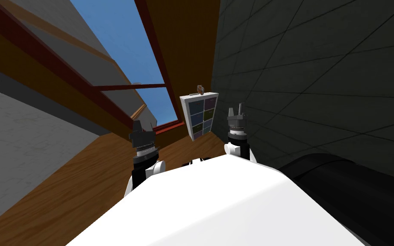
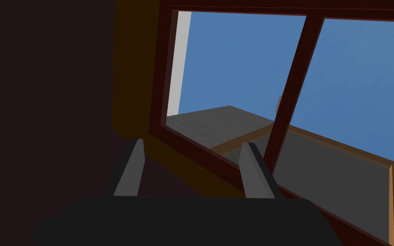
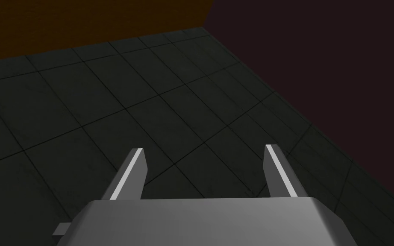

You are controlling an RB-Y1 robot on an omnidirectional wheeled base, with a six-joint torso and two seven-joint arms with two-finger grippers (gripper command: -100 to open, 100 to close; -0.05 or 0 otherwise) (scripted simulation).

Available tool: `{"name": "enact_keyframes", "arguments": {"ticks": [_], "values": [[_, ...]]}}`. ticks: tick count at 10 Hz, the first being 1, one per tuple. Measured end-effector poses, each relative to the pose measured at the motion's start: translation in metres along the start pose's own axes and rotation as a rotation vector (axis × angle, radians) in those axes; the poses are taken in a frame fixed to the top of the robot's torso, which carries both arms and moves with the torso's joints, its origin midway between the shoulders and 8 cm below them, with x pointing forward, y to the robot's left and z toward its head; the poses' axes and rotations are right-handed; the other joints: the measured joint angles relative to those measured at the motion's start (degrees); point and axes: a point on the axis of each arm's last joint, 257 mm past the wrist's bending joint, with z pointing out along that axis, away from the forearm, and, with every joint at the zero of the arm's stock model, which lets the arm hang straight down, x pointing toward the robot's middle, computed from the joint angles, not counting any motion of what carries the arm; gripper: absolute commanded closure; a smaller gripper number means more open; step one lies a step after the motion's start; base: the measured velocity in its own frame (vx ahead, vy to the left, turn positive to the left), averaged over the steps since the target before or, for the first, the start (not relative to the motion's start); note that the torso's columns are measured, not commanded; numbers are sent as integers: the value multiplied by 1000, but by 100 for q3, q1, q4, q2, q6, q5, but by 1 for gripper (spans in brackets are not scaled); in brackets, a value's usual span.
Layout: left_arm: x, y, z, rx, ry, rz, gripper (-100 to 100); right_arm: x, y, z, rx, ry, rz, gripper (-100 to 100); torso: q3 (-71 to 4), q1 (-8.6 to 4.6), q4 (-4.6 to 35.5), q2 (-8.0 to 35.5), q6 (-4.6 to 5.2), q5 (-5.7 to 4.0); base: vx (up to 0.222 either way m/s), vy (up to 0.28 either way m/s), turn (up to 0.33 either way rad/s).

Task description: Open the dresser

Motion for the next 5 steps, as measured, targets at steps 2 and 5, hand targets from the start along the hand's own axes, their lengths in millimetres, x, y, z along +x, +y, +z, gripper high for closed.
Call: {"name": "enact_keyframes", "arguments": {"ticks": [2, 5], "values": [[0, 0, 0, -1, 0, 0, 0, 3, -2, -1, 2, 20, -14, -100, -1243, 1, 611, 612, 0, 1, 27, 10, -23], [0, 0, 0, -1, 0, 0, 0, 14, -9, -2, 3, 97, -107, -100, -1389, 3, 686, 679, 0, 1, 66, 22, -34]]}}
